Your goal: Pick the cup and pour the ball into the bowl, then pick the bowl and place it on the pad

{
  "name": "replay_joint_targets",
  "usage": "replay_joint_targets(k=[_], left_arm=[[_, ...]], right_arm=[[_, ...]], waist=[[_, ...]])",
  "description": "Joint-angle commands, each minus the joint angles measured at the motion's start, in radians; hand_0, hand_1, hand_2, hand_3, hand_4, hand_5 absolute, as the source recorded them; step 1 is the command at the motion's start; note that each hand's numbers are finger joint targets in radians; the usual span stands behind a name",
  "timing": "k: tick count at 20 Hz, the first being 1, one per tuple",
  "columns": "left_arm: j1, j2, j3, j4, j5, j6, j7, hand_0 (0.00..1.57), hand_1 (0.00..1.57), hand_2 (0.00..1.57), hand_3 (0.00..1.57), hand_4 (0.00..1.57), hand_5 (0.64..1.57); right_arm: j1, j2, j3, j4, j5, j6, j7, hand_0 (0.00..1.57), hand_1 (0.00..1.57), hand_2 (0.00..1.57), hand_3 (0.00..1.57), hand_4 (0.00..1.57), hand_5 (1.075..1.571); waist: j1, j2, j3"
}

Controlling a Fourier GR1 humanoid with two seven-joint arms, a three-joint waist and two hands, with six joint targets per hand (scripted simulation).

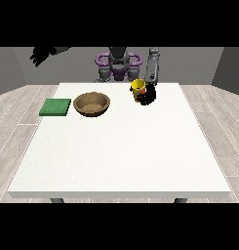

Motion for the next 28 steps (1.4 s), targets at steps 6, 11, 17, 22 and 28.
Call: replay_joint_targets(k=[6, 11, 17, 22, 28], left_arm=[[-0.108, -0.005, -0.283, 0.002, -0.393, 0.264, 0.346, 1.34, 1.34, 1.57, 1.57, 1.41, 1.525], [-0.225, 0.040, -0.434, 0.121, -0.673, 0.323, 0.597, 1.35, 1.35, 1.57, 1.57, 1.44, 1.540], [-0.408, -0.049, -0.492, 0.134, -0.810, 0.213, 0.868, 1.36, 1.36, 1.57, 1.57, 1.44, 1.545], [-0.529, -0.059, -0.620, 0.139, -0.932, 0.104, 1.070, 1.31, 1.31, 1.57, 1.57, 1.47, 1.529], [-0.623, -0.060, -0.759, 0.195, -1.128, 0.003, 1.249, 1.47, 1.47, 1.57, 1.57, 1.10, 1.570]], right_arm=[[0.014, -0.036, -0.022, 0.158, 0.021, 0.010, 0.023, 0.00, 0.00, 0.00, 0.25, 0.63, 1.562], [0.031, -0.028, -0.013, 0.200, 0.011, 0.049, 0.010, 0.00, 0.00, 0.00, 0.10, 0.67, 1.559], [-0.009, -0.083, -0.078, 0.314, -0.035, 0.104, -0.028, 0.00, 0.00, 0.00, 0.00, 0.69, 1.560], [-0.052, -0.080, -0.051, 0.380, -0.016, 0.130, -0.051, 0.00, 0.00, 0.00, 0.17, 0.70, 1.560], [-0.091, -0.041, -0.022, 0.380, 0.019, 0.087, -0.078, 0.00, 0.00, 0.00, 0.25, 0.70, 1.556]], waist=[[0.067, -0.179, 0.0032], [0.040, -0.213, 0.0043], [0.064, -0.176, -0.0016], [0.041, -0.170, -0.0010], [0.010, -0.154, -0.0007]])
